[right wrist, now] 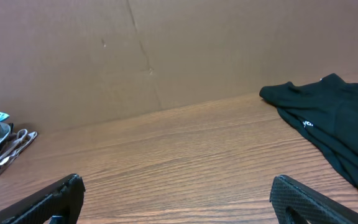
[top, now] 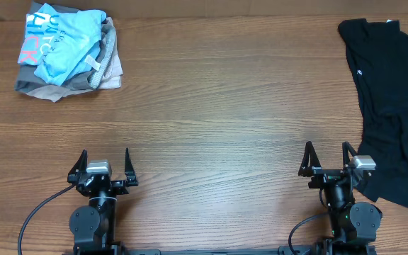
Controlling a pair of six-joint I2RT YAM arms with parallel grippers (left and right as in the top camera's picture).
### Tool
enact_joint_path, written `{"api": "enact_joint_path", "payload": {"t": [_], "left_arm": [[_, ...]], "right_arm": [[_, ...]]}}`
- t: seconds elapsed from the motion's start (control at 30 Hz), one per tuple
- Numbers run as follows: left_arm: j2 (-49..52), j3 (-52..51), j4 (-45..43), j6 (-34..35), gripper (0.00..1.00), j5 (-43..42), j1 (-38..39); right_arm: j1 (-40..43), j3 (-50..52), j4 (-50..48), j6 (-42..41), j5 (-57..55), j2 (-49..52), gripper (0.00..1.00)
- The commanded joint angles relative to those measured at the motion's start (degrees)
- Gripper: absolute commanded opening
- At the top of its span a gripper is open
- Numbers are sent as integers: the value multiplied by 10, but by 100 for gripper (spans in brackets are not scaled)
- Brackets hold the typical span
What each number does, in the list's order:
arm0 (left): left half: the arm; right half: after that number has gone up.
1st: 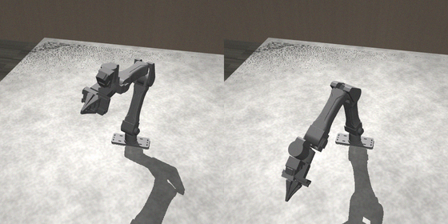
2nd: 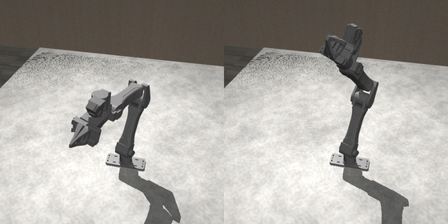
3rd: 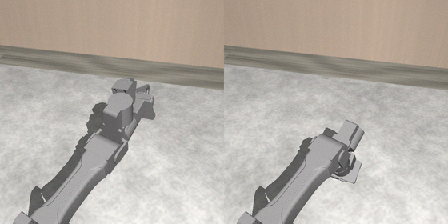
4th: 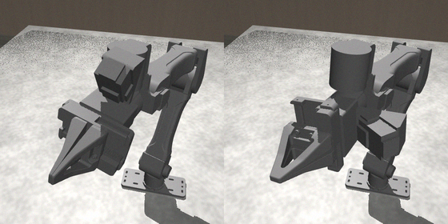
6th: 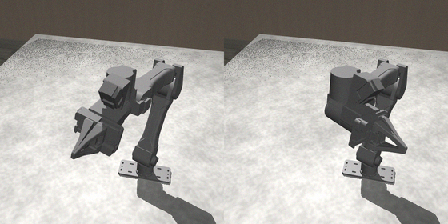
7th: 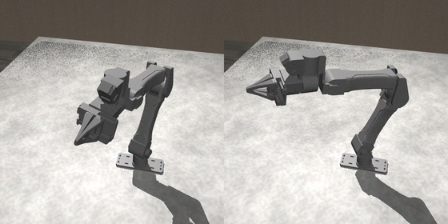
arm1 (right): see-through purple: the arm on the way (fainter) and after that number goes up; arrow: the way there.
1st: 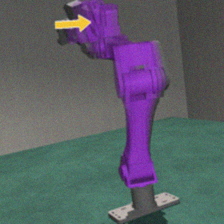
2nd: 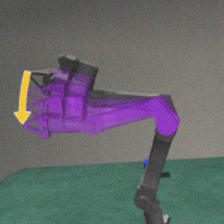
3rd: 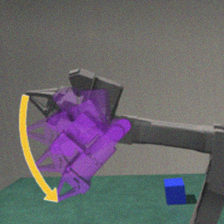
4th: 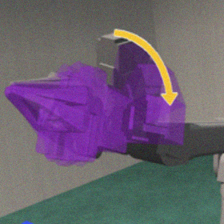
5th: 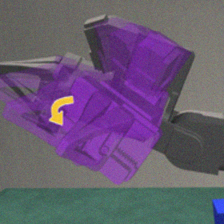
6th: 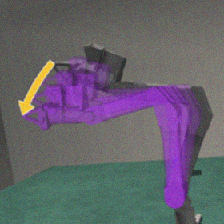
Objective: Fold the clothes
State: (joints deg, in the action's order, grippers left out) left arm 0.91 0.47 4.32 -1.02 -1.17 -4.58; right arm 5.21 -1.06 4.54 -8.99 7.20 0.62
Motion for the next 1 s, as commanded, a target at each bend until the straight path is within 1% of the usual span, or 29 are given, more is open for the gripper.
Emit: {"api": "enact_joint_path", "payload": {"t": [0.0,0.43,0.53,0.63,0.67,0.83,0.97], "left_arm": [[-5,-2,0,-7,100,10,1],[-5,-2,-4,-7,100,16,1],[-5,-2,-11,-7,100,-20,1],[-5,3,-25,-7,100,-69,1],[-5,8,-23,-7,100,-76,1],[32,75,20,-4,100,-76,1],[137,167,30,-4,100,-79,1]], "right_arm": [[2,6,-3,1,-3,-4,100],[2,6,-6,1,-11,-4,100],[2,5,-12,-1,-11,-4,100],[2,-13,-12,-48,-8,-3,100],[2,-21,-12,-47,0,-1,100],[2,-117,9,-47,14,61,100],[2,-250,57,-45,16,185,100]]}}
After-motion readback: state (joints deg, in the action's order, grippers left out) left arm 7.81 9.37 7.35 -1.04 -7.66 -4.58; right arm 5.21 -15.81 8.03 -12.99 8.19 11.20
